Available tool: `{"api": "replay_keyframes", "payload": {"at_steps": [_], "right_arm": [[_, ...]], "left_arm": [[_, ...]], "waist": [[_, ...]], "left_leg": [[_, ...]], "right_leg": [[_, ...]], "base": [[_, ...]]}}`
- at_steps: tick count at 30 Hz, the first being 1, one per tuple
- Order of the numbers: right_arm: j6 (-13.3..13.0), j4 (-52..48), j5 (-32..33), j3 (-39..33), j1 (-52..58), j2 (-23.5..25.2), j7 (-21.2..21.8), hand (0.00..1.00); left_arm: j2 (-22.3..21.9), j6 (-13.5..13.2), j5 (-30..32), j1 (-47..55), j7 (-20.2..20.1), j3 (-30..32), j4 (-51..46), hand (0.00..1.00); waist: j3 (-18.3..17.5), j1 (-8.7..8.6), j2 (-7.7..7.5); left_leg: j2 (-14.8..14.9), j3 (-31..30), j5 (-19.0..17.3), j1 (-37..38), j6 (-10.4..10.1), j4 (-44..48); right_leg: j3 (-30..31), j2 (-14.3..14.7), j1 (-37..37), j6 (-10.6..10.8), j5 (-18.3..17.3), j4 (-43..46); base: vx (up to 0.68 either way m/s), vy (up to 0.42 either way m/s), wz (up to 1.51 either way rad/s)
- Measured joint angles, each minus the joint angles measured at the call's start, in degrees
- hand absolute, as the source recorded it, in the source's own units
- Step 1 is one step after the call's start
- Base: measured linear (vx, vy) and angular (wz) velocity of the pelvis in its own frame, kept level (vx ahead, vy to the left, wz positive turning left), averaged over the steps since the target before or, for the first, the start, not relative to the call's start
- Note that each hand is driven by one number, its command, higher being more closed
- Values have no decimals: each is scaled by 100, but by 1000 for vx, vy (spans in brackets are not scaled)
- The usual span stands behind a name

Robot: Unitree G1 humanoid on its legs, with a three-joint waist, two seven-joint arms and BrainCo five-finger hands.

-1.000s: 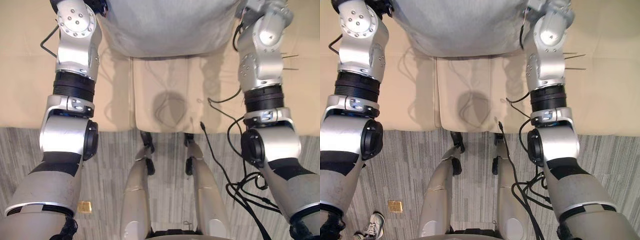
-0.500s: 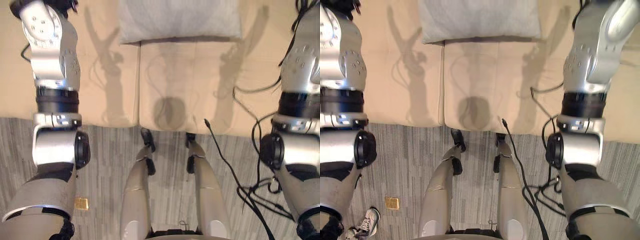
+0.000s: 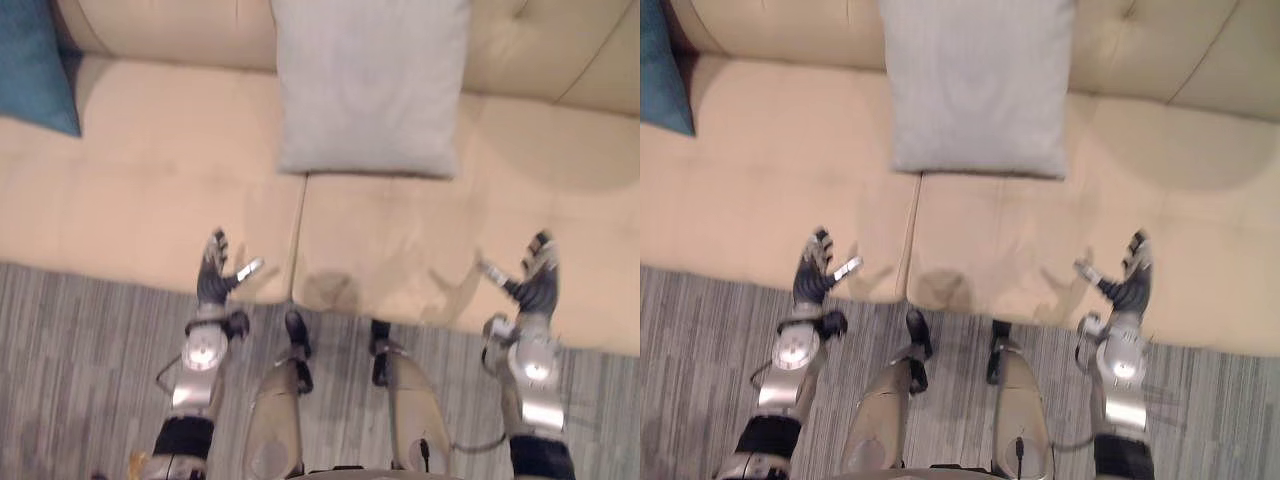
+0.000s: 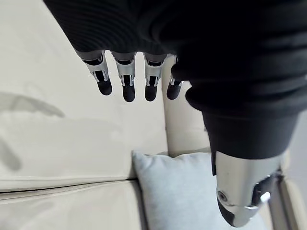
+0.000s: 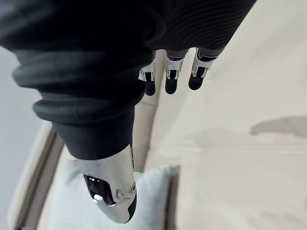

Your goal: Pick up cushions and gather them together orderly.

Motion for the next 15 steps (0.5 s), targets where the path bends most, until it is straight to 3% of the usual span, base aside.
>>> {"api": "replay_keyframes", "payload": {"at_steps": [4,7,12,15], "right_arm": [[185,1699,-638,100,417,-108,379,0],[257,2486,-917,113,511,-204,661,0],[396,3109,-954,133,510,-311,850,0],[460,3263,-944,137,501,-343,902,0]], "left_arm": [[21,115,451,520,-351,64,1338,0],[39,163,645,765,-549,141,1890,0],[39,215,822,1007,-608,327,2424,0],[37,303,864,1104,-686,334,2453,0]], "waist": [[-494,-94,-50],[-624,-117,-91],[-762,-156,-139],[-824,-124,-146]], "left_leg": [[-14,58,-58,724,-51,-264],[-30,246,-59,1170,-54,-480],[-82,551,-163,1771,-81,-582],[13,646,-591,1823,-51,83]], "right_leg": [[112,91,746,118,41,-499],[270,135,1140,158,177,-821],[628,173,1545,224,230,-970],[885,215,1716,275,258,-958]], "base": [[82,5,-21],[27,30,-32],[15,45,-36],[-15,59,-43]]}}
